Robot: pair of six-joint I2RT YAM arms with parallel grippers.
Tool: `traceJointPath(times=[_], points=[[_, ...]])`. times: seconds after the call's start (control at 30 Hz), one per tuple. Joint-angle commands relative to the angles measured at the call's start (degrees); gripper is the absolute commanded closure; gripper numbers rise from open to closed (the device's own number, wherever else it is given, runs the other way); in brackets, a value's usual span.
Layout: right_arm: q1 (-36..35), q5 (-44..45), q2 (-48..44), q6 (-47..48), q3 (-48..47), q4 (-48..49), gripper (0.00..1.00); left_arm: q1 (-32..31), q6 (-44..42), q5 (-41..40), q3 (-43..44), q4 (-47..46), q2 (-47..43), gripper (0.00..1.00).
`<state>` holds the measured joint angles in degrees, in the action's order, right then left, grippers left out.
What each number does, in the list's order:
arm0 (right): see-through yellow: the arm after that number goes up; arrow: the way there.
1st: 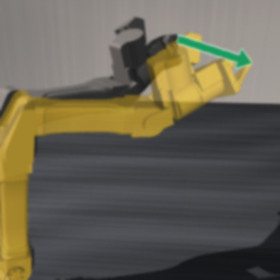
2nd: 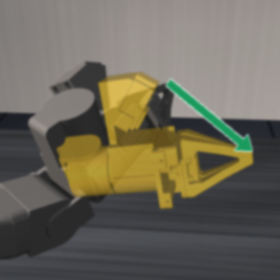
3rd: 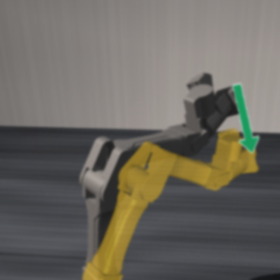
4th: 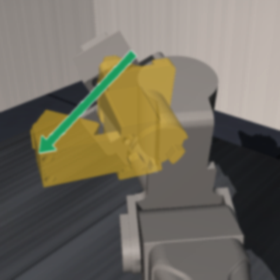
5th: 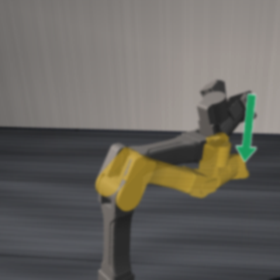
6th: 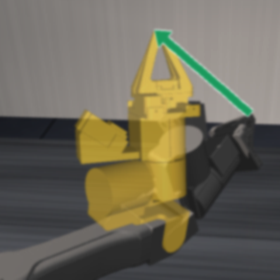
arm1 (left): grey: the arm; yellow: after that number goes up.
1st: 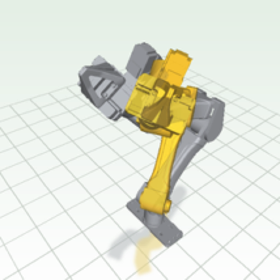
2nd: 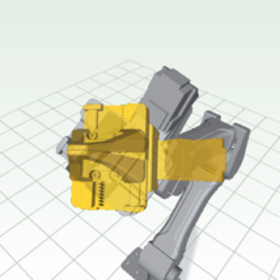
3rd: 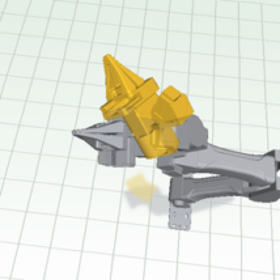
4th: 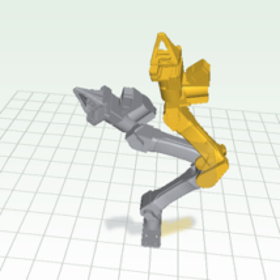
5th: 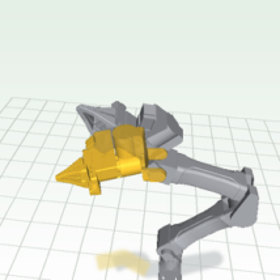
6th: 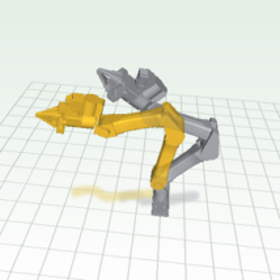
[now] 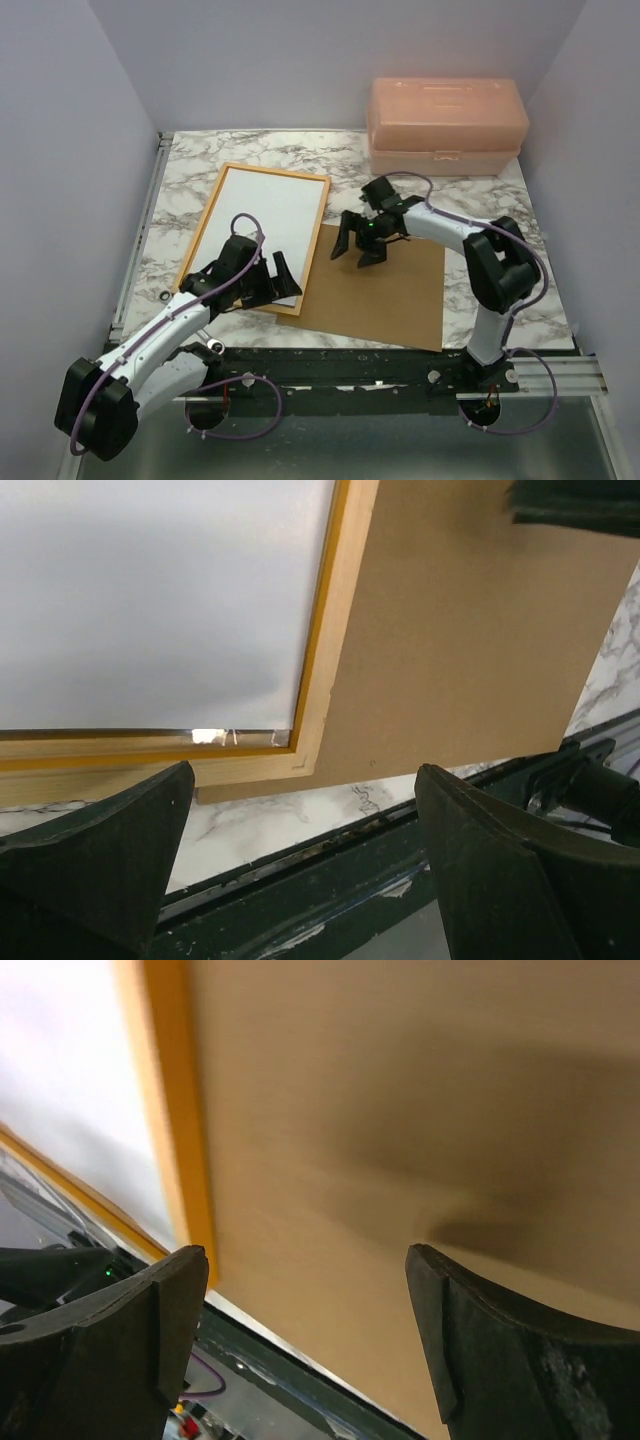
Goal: Put the photo into the frame
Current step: Move the photo frame to the center of the board.
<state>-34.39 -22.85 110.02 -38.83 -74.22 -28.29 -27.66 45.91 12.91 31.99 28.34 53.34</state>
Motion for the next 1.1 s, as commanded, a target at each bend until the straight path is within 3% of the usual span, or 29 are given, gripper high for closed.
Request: traceJointPath(times=[0.0, 0.13, 0.4, 0.67, 0.83, 1.07], points=[[7.76, 1.82, -9.53, 3.23, 8.77, -2.13, 0.12, -4.13, 4.47, 4.06, -2.81, -6.05, 1.3, 0.07], [11.92, 2.09, -15.14, 5.39, 14.36, -4.46, 0.12, -8.86, 7.43, 2.31, -3.75, -6.41, 2.87, 0.12], [12.24, -0.54, -17.88, 3.21, 23.22, -1.27, 0.12, -14.41, 15.43, -4.68, -6.1, 0.57, 1.41, 0.19], [12.24, -0.63, -15.44, 0.43, 28.11, 2.36, 0.12, -14.39, 19.09, -7.31, -8.38, -1.83, 4.18, 0.16], [12.24, 0.83, -15.45, 0.16, 28.7, 2.11, 0.12, -13.63, 16.93, -8.59, -4.53, -3.8, 11.18, 0.15], [12.33, 1.81, -15.45, 0.21, 29.82, 2.01, 0.12, -7.36, 11.72, -7.64, 0.39, -6.67, 18.42, 0.15]])
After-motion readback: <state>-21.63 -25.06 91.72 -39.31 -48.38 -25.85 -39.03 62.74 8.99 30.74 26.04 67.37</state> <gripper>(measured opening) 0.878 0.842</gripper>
